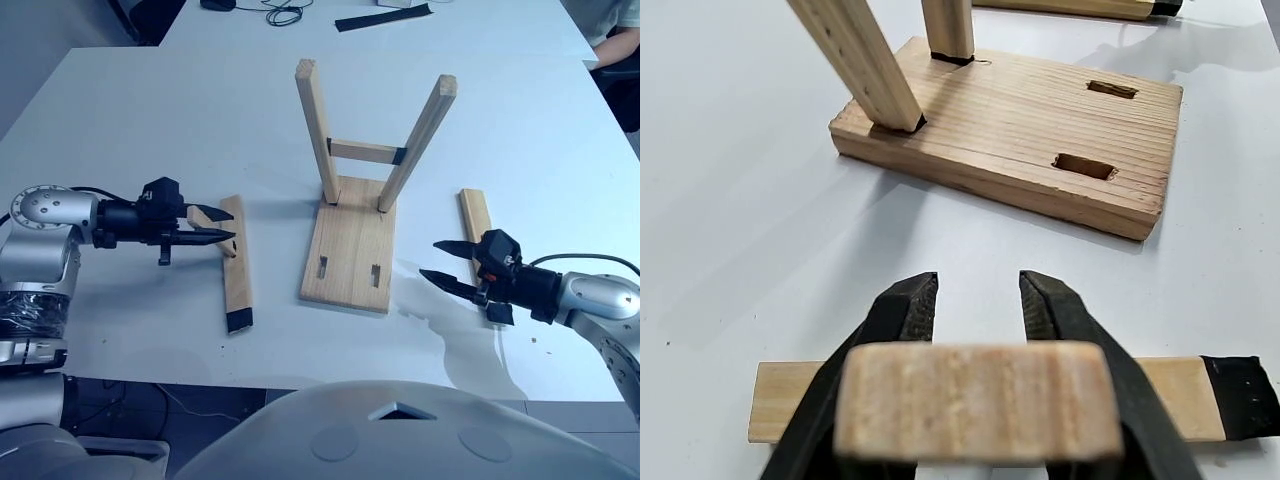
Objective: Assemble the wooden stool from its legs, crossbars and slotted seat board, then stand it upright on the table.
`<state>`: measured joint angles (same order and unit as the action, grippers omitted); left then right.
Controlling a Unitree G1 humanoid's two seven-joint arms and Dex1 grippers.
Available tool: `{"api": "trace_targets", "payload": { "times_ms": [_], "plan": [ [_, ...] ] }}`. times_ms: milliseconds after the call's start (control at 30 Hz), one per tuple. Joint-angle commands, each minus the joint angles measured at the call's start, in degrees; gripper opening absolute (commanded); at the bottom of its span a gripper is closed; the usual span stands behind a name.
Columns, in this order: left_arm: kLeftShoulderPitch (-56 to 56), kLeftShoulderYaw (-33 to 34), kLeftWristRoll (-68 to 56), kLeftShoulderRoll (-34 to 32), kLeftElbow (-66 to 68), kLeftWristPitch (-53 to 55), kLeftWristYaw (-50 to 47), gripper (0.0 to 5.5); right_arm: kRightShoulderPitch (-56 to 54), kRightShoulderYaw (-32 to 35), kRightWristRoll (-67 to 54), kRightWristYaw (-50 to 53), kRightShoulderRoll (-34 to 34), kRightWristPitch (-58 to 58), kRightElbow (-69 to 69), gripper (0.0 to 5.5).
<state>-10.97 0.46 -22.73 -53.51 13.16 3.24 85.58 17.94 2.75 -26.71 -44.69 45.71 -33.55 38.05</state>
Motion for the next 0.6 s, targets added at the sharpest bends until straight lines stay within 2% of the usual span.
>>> {"api": "trace_targets", "payload": {
  "times_ms": [33, 233, 467, 567, 600],
  "plan": [
    [1.9, -2.2, 2.9, 3.3, 2.1, -0.2, -2.6, 1.9, -0.8, -0.3, 1.0, 0.0, 0.3, 0.8, -0.5, 2.73],
    [5.9, -1.7, 3.5, 7.1, 3.4, -3.3, -6.2, 2.83, -1.6, -1.5, 2.1, -0.9, 0.6, 1.5, -1.7, 2.73],
    [7.2, -0.9, 2.7, 7.4, 3.4, -3.4, -7.4, 3.97, -2.7, -1.4, 3.2, -2.2, 1.0, 2.4, -3.1, 2.73],
    [6.9, -0.3, 0.4, 7.1, 1.3, -1.0, -6.6, 4.27, -2.6, -1.4, 3.5, -2.3, 0.9, 2.5, -3.1, 2.73],
    [6.9, 0.3, -2.4, 6.6, -0.9, 2.9, -5.9, 4.27, -2.6, -1.4, 3.6, -2.2, 0.9, 2.5, -3.0, 2.73]
  ]
}}
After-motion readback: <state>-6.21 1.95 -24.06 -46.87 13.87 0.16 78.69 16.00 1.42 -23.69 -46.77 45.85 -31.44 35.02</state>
